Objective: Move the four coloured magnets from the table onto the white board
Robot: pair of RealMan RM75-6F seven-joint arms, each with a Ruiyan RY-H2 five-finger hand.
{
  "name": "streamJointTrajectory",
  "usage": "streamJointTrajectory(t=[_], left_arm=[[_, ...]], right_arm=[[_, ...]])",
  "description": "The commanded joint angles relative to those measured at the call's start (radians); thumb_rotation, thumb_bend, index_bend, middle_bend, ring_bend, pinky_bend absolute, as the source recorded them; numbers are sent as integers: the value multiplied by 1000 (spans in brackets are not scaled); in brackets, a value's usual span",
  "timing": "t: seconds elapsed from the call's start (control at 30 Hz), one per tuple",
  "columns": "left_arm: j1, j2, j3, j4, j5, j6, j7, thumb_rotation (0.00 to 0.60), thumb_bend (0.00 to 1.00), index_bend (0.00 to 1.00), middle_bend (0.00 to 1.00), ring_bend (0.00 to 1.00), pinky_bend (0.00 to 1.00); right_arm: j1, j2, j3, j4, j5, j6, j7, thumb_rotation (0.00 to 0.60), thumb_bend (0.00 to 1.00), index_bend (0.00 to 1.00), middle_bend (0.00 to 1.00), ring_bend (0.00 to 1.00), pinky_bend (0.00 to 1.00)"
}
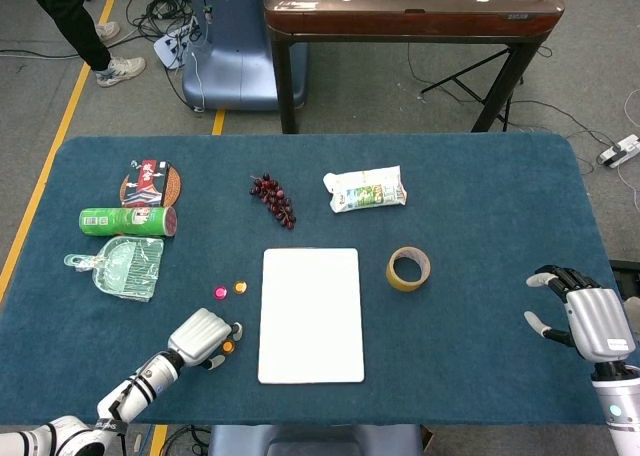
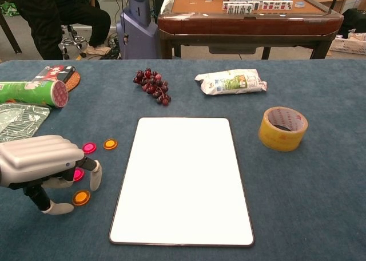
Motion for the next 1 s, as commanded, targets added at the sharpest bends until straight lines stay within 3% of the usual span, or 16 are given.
streamJointTrajectory(t=[0.03,1.0], left_arm=[[-1,-2,2,0,-3,0,5,600,297,501,1000,1000,1000],[0,-14,11,11,-32,10,21,600,386,514,1000,1000,1000]], right_arm=[[0,0,0,0,0,0,-1,600,162,389,334,314,443],[2,-3,0,1,3,-5,-4,600,162,388,334,315,443]])
